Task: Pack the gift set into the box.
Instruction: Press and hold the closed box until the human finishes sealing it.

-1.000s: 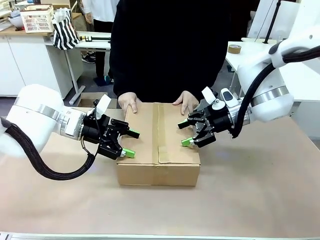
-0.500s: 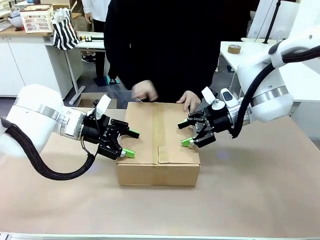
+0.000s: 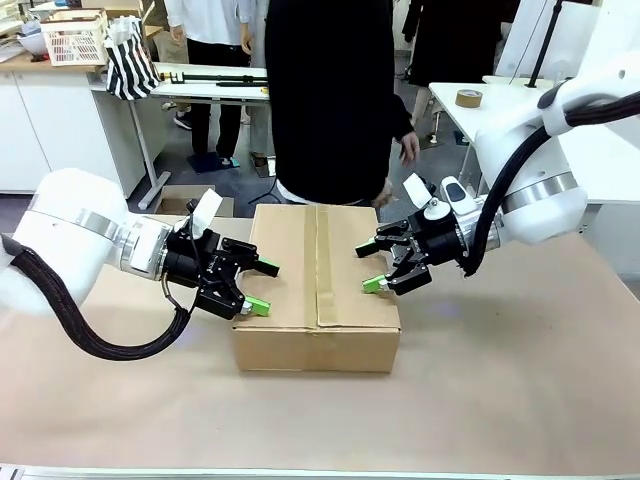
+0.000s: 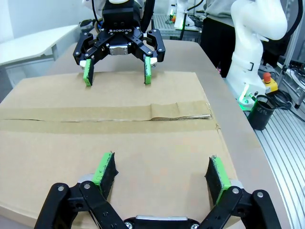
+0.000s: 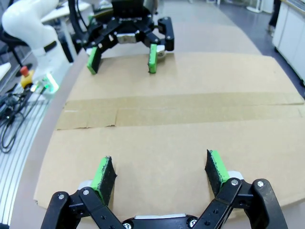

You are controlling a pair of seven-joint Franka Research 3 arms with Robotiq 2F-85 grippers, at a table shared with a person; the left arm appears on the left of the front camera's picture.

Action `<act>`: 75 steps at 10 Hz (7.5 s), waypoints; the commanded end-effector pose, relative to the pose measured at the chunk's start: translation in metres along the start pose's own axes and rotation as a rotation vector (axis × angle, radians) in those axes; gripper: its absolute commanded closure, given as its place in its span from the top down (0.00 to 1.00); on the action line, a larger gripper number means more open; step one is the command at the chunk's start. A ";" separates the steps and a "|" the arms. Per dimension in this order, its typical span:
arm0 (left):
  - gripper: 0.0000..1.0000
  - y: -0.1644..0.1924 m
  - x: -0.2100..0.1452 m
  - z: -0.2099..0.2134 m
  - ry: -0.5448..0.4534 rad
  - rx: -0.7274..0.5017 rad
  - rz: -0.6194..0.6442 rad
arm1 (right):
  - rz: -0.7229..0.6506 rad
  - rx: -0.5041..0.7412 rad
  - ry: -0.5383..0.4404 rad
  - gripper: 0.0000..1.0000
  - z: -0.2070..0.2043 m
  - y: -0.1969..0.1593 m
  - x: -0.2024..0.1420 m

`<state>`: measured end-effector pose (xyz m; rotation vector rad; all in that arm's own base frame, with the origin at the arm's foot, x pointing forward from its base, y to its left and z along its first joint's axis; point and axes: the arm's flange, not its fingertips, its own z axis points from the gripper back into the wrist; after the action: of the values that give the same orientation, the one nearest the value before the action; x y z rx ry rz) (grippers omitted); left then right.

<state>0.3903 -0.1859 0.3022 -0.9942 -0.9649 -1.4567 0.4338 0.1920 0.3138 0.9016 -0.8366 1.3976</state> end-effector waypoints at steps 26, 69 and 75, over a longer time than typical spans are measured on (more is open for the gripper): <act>1.00 -0.001 0.000 0.000 0.006 0.002 -0.015 | -0.001 -0.001 0.004 1.00 -0.001 0.001 -0.002; 1.00 -0.001 0.000 0.000 0.006 0.002 -0.015 | -0.001 -0.001 0.004 1.00 -0.001 0.001 -0.002; 1.00 -0.001 0.000 0.000 0.006 0.002 -0.015 | -0.001 -0.001 0.004 1.00 -0.001 0.001 -0.002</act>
<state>0.3904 -0.1859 0.3023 -0.9941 -0.9649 -1.4567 0.4338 0.1920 0.3138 0.9017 -0.8366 1.3976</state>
